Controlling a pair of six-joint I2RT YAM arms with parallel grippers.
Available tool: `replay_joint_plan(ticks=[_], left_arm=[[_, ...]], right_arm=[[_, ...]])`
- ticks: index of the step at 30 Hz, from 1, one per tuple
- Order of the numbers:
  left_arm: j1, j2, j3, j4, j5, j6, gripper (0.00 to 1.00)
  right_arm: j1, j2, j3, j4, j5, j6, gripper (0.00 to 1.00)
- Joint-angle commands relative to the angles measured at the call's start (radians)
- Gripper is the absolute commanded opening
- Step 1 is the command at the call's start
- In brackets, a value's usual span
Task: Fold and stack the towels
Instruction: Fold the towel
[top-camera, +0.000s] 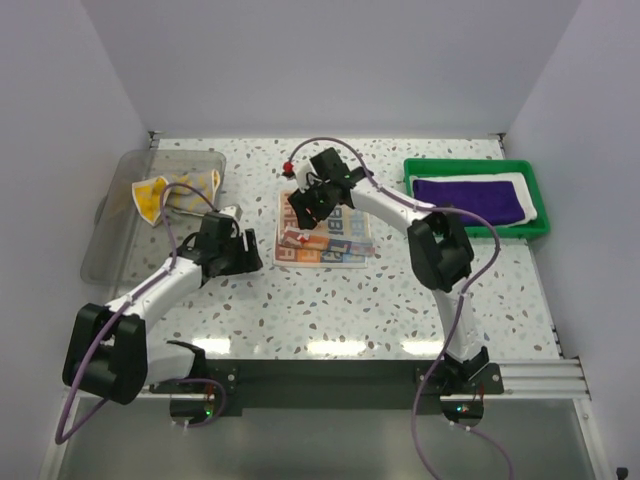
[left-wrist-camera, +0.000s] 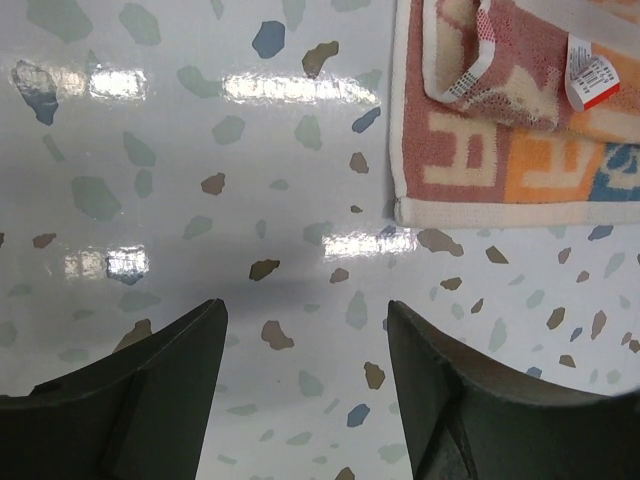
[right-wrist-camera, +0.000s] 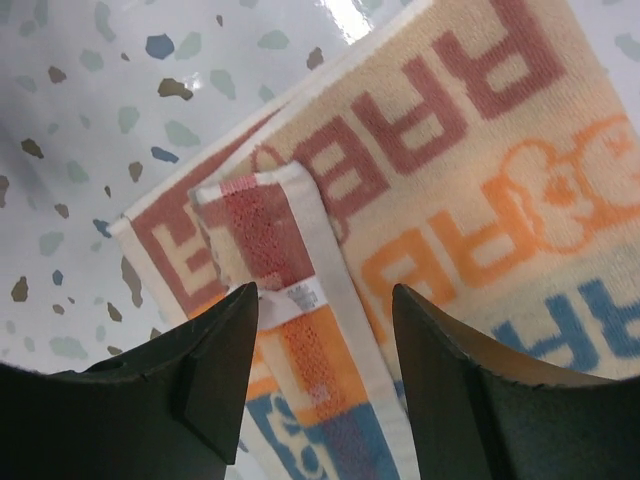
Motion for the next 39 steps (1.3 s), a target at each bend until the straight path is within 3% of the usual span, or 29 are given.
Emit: replay_joint_plan(ticks=[1, 15, 18, 25, 34, 39], left_arm=[[0.001, -0.032, -0.011, 0.021, 0.017, -0.018, 0.7], [0.003, -0.073, -0.034, -0.004, 0.013, -0.03, 0.71], [0.001, -0.076, -0.034, -0.005, 0.013, -0.032, 0.71], [0.001, -0.086, -0.037, -0.008, 0.017, -0.039, 0.71], [0.001, -0.109, -0.047, -0.018, 0.035, -0.058, 0.72], [0.001, -0.118, -0.047, -0.03, 0.047, -0.096, 0.72]], right_arm=[[0.003, 0.059, 0.1, -0.001, -0.131, -0.01, 0.6], [0.015, 0.154, 0.116, 0.008, -0.274, 0.013, 0.6], [0.015, 0.148, 0.106, 0.005, -0.287, 0.013, 0.53], [0.018, 0.12, 0.068, 0.004, -0.311, 0.007, 0.25], [0.053, 0.039, -0.012, -0.039, -0.335, -0.006, 0.23], [0.102, -0.058, -0.139, -0.024, -0.3, 0.007, 0.23]])
